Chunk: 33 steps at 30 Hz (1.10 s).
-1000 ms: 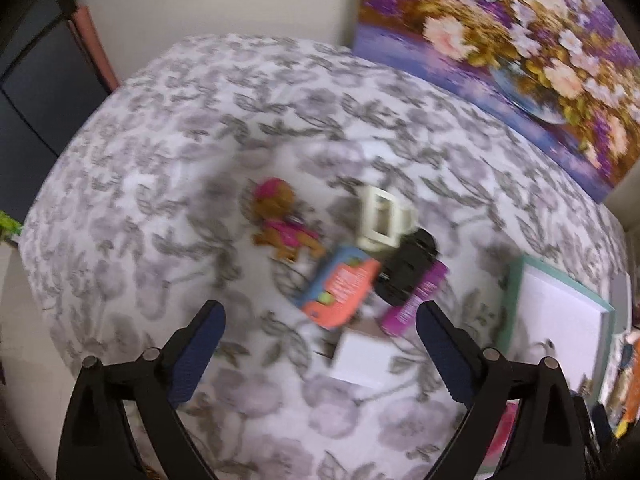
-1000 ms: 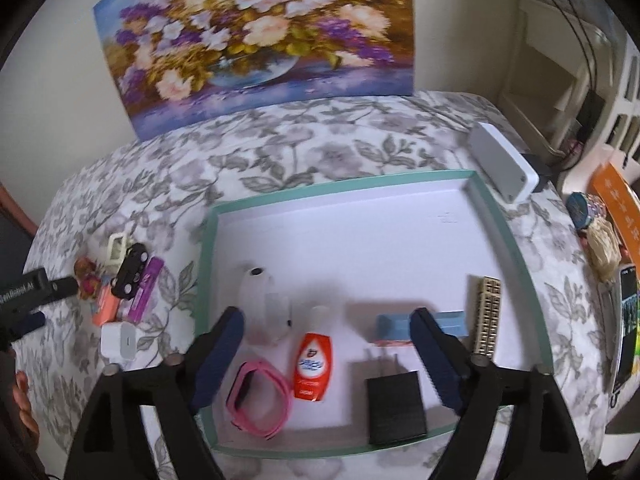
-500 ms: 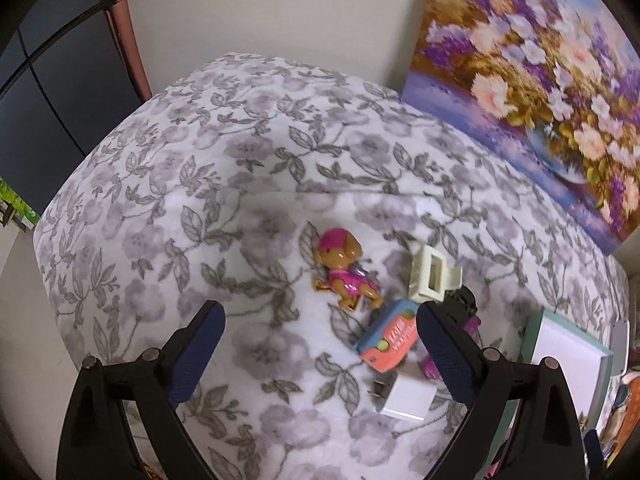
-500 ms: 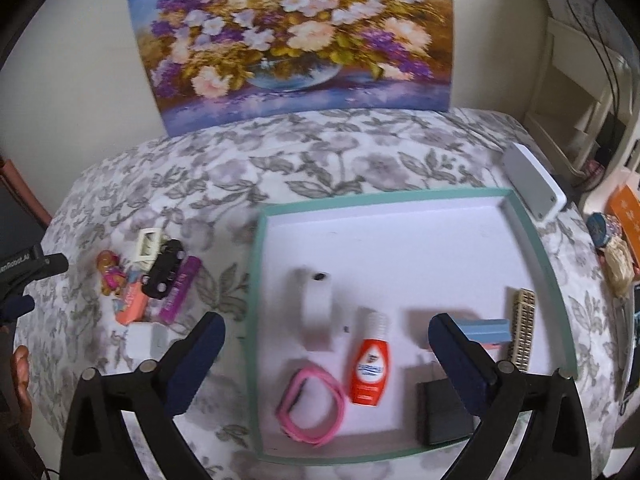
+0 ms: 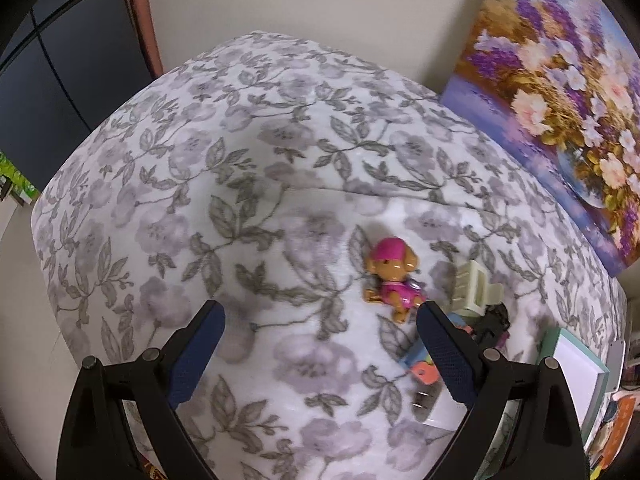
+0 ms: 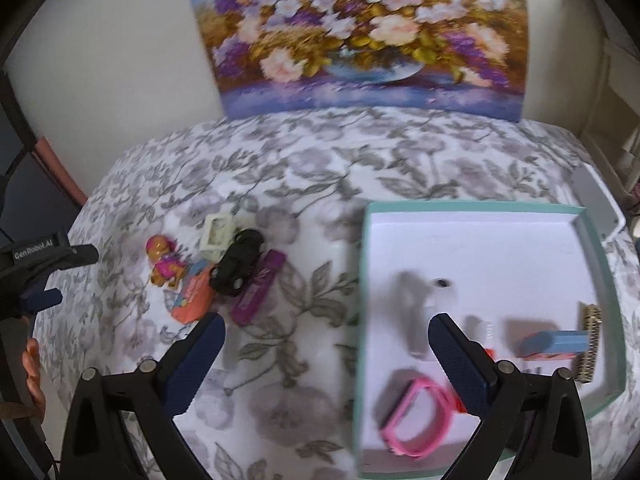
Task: Organize rigid objects
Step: 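Move both tools back over the remaining objects beside the tray, then grasp the white cube charger with the right tool while the left tool grasps the orange-and-blue case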
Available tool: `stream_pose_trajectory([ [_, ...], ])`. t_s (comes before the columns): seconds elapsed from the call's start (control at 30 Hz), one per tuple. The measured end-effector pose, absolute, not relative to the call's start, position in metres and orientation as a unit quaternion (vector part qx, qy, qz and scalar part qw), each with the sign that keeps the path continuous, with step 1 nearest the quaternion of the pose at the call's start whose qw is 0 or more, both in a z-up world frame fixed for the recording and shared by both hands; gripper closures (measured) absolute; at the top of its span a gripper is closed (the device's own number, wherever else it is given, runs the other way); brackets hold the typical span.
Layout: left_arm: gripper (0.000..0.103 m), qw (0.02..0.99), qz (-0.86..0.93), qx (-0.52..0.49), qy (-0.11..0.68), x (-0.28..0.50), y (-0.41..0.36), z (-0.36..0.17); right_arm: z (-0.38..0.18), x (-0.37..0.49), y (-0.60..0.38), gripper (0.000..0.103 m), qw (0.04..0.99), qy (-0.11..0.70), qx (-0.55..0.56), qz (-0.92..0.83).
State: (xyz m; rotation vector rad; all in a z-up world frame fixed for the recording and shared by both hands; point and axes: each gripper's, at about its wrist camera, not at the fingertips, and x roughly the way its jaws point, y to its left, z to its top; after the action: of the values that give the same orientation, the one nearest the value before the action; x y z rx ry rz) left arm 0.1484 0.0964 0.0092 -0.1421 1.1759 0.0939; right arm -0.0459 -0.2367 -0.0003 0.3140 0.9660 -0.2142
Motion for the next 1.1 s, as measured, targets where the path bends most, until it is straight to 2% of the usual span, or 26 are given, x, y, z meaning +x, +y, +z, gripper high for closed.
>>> stream_pose_trajectory([
  [0.67, 0.006, 0.785, 0.029, -0.017, 0.619, 0.160, 0.085, -0.047, -0.063, -0.001, -0.163, 0.000, 0.827, 0.543, 0.133, -0.057],
  [1.1, 0.006, 0.781, 0.036, -0.022, 0.623, 0.160, 0.095, -0.052, -0.089, 0.014, -0.130, 0.000, 0.816, 0.568, 0.067, -0.084],
])
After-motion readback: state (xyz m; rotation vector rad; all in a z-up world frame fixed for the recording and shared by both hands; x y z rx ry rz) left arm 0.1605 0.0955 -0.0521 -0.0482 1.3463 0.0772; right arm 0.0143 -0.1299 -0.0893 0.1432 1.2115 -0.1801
